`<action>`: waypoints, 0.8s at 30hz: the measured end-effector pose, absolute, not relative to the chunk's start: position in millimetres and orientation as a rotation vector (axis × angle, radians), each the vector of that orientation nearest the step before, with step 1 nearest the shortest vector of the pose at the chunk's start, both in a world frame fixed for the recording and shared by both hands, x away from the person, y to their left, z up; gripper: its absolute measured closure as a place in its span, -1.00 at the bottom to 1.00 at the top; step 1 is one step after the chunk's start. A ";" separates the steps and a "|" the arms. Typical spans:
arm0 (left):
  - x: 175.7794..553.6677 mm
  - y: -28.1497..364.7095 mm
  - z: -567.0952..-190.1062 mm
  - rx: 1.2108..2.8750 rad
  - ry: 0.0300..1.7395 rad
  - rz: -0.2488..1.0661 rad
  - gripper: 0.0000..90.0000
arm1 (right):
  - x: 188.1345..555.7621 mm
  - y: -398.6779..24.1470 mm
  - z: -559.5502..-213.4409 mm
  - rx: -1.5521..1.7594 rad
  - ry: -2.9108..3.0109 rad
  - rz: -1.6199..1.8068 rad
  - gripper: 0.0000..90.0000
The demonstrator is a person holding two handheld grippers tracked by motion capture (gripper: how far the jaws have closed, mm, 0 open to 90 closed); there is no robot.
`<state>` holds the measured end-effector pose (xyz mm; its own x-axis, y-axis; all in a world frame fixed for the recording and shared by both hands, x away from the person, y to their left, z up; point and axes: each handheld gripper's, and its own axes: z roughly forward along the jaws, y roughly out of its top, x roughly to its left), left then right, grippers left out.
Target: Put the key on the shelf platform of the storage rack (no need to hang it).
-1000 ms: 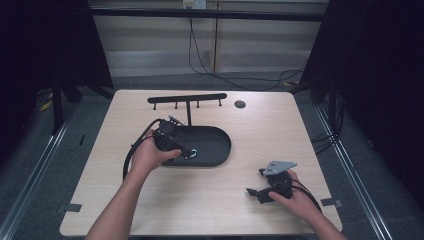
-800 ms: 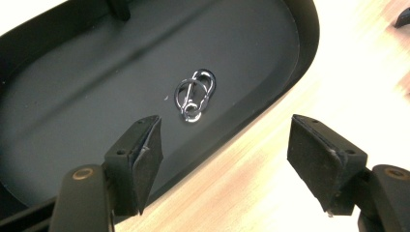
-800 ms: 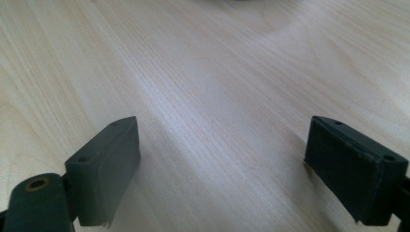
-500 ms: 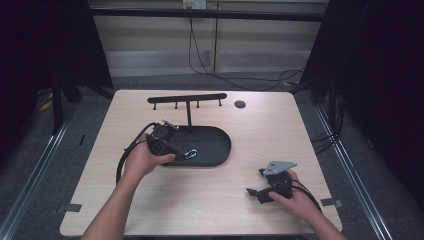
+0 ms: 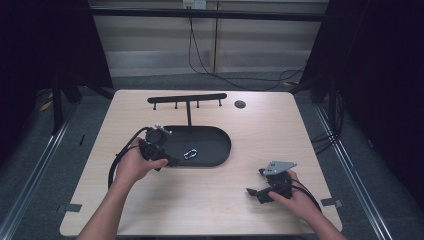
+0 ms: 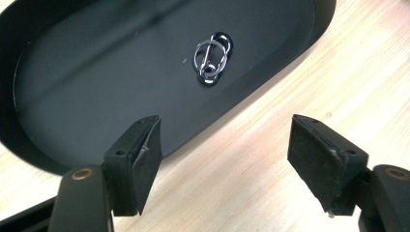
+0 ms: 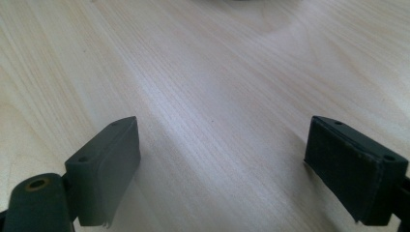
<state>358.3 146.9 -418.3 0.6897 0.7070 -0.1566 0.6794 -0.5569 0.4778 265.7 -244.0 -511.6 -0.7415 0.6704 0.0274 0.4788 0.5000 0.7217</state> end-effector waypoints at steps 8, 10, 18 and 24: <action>350.6 155.9 -425.4 2.395 1.057 0.073 -0.40 | 265.7 -244.0 -511.5 0.976 2.489 1.077 -0.74; 348.8 158.4 -427.4 2.386 1.066 0.076 -0.40 | 265.7 -244.0 -511.6 0.975 2.489 1.077 -0.74; 341.3 168.4 -436.9 2.398 1.072 0.073 -0.41 | 265.7 -244.0 -511.6 0.975 2.489 1.078 -0.74; 336.8 175.6 -441.8 2.390 1.083 0.074 -0.42 | 265.7 -244.0 -511.6 0.975 2.489 1.078 -0.74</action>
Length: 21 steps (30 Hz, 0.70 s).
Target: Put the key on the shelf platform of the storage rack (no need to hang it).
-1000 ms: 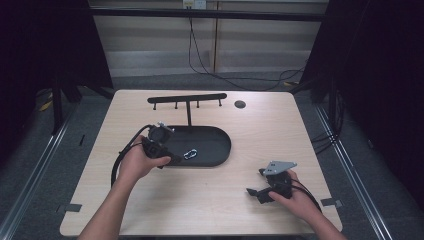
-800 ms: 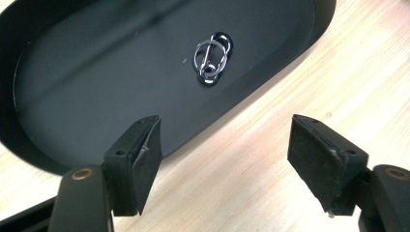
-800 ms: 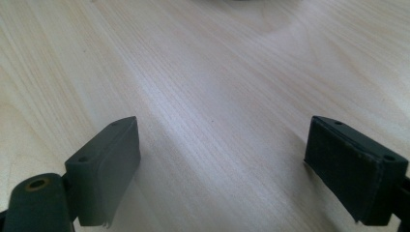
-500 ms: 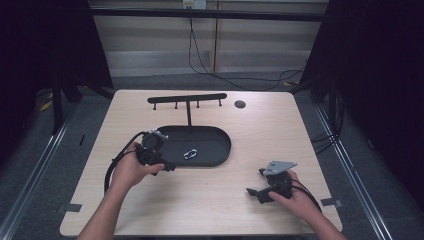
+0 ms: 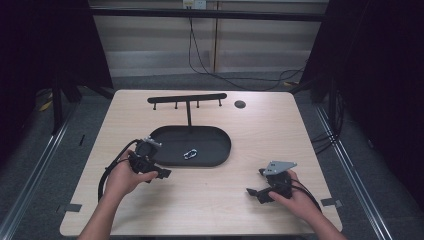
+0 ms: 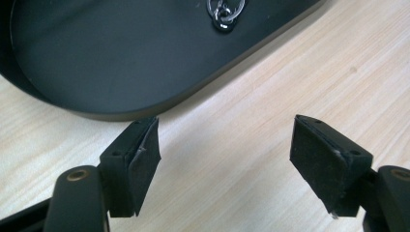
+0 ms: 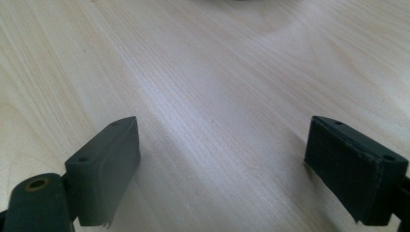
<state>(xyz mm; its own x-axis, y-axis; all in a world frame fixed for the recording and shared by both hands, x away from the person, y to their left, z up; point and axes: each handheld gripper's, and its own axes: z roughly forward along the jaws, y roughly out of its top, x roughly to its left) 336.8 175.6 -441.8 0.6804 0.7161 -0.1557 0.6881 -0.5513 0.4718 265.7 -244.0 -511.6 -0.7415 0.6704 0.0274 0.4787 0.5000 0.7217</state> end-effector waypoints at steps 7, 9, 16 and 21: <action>330.8 180.7 -448.5 2.389 1.076 0.070 -0.43 | 265.7 -244.1 -511.5 0.975 2.488 1.076 -0.74; 328.7 182.3 -450.7 2.389 1.079 0.066 -0.43 | 265.7 -244.0 -511.5 0.976 2.488 1.076 -0.74; 323.9 190.3 -458.5 2.390 1.086 0.074 -0.44 | 265.7 -244.0 -511.5 0.975 2.488 1.076 -0.74; 320.1 195.2 -463.1 2.390 1.085 0.079 -0.45 | 265.8 -244.0 -511.6 0.973 2.489 1.078 -0.74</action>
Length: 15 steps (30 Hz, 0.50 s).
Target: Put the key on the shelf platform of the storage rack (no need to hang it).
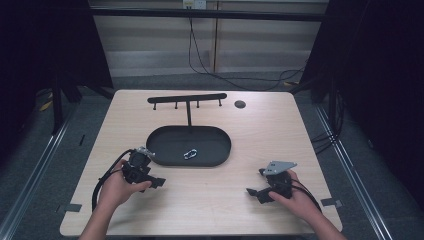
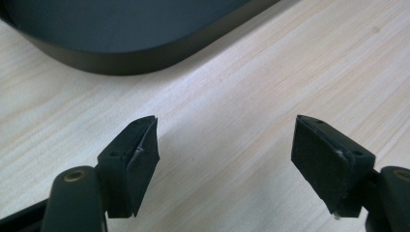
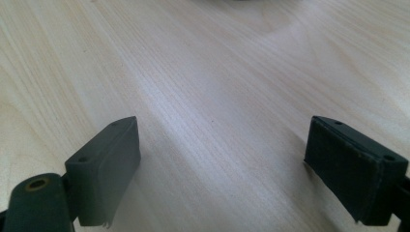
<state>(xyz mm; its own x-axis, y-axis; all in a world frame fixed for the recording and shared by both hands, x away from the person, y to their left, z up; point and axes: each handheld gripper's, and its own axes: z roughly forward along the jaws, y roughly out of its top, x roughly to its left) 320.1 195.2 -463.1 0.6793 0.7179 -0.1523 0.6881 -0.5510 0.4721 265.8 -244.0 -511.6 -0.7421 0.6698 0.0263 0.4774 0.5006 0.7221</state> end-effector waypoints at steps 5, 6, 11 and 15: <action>317.3 200.9 -467.6 2.384 1.097 0.082 -0.45 | 265.7 -244.0 -511.6 0.975 2.489 1.077 -0.74; 316.8 202.3 -468.3 2.379 1.099 0.084 -0.45 | 265.7 -244.0 -511.6 0.975 2.489 1.077 -0.74; 314.1 209.7 -472.2 2.376 1.116 0.110 -0.45 | 265.4 -243.9 -511.5 0.981 2.488 1.076 -0.74; 312.2 214.1 -473.3 2.369 1.115 0.128 -0.45 | 265.3 -243.9 -511.4 0.981 2.487 1.073 -0.73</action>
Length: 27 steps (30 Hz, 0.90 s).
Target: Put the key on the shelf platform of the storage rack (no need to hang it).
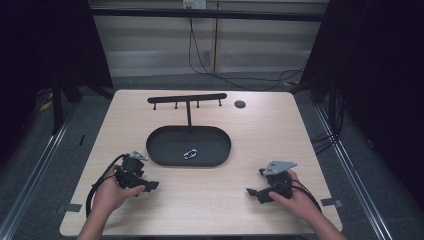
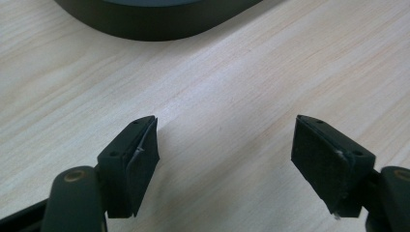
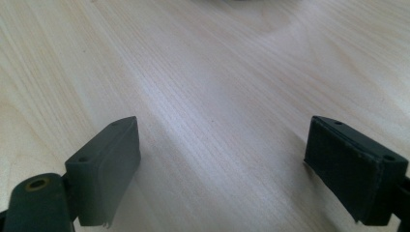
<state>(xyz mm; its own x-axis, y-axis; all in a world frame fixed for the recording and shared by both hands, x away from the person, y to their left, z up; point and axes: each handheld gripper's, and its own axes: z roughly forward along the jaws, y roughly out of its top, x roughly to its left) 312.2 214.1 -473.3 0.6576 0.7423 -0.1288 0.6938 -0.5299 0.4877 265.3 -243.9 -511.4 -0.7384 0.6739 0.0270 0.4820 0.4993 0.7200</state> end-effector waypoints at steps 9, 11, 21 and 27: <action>308.6 218.9 -480.0 2.366 1.107 0.174 -0.48 | 265.3 -243.9 -511.4 0.981 2.487 1.073 -0.73; 308.0 220.0 -481.3 2.368 1.107 0.189 -0.50 | 265.3 -243.9 -511.4 0.981 2.487 1.073 -0.73; 304.3 224.1 -487.9 2.351 1.081 0.238 -0.58 | 265.1 -243.9 -511.4 0.983 2.486 1.072 -0.73; 301.3 223.9 -492.2 2.349 1.037 0.278 -0.66 | 265.1 -243.8 -511.5 0.982 2.486 1.076 -0.73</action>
<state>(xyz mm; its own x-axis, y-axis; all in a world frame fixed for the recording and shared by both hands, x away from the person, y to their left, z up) 301.3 223.9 -492.2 0.6808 0.7317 -0.0320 0.6177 -0.5502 0.5619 265.1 -243.8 -511.5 -0.7378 0.6744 0.0281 0.4822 0.4975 0.7211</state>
